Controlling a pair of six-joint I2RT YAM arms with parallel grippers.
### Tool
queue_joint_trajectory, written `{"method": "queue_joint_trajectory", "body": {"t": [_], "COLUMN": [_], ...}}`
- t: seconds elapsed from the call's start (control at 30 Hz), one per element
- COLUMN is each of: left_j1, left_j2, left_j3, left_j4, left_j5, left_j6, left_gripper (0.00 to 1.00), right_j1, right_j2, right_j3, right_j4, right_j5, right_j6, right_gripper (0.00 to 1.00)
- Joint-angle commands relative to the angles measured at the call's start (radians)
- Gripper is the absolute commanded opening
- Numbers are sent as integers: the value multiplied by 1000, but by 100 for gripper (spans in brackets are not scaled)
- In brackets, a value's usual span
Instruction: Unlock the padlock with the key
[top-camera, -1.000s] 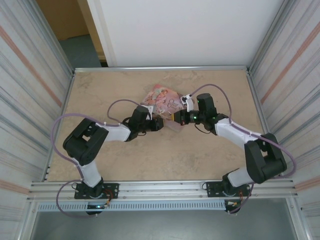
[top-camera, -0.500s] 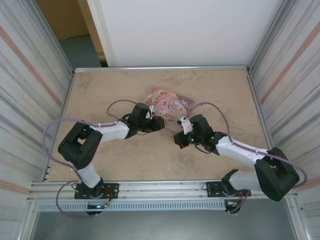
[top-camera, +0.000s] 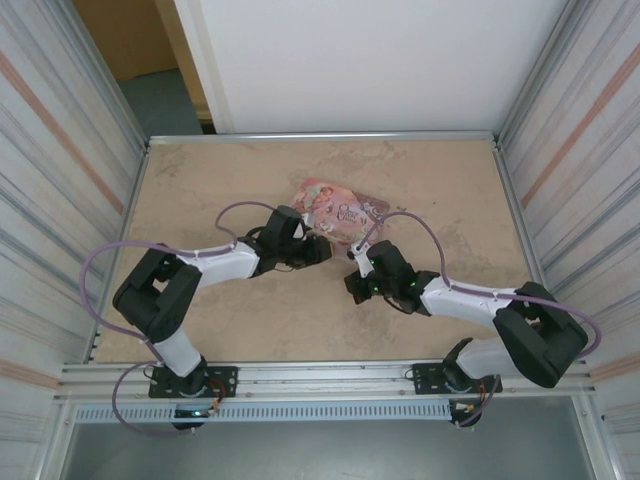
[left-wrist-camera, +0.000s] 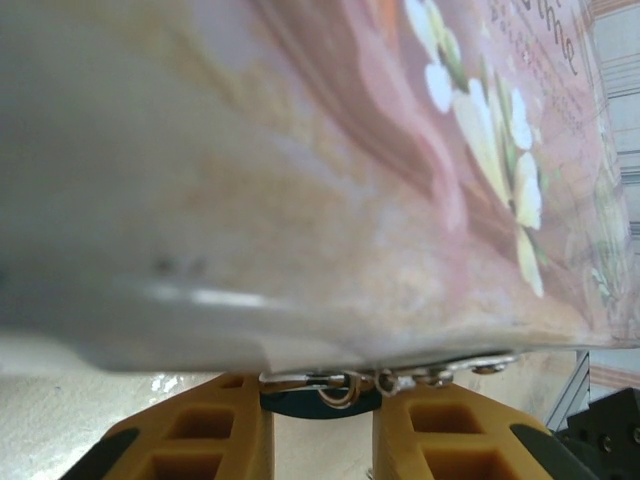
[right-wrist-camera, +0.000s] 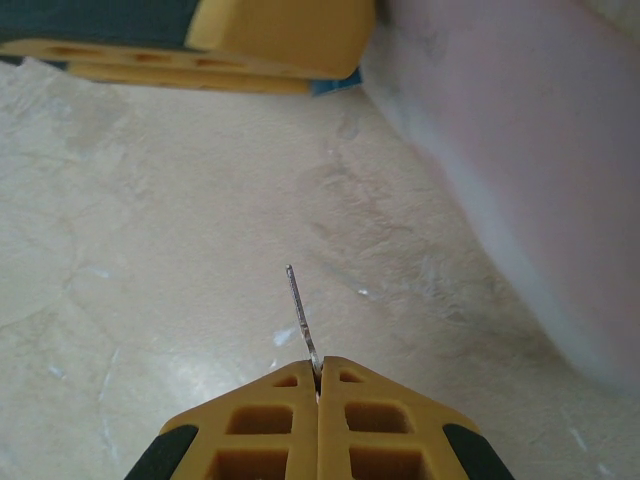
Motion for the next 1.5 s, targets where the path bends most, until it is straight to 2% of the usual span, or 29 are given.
{"method": "queue_joint_trajectory", "body": {"t": [0.0,0.33,1.47], "left_j1": [-10,-12,-11], "left_j2": [-55,-61,-75], "left_j3": [33,33,16], "left_j4": [8,-4,-5], "left_j5": [25,21,13], "left_j6": [-35,-39,-42], "left_gripper": [6,7,6], "right_j1": [10,13,10], "right_j2": [31,88,115], "right_j3": [30,60,75], "right_j4": [56,117,196], "right_j5": [50,70,78], "right_j6": [-29,-26,11], "right_gripper": [0,0,0]}}
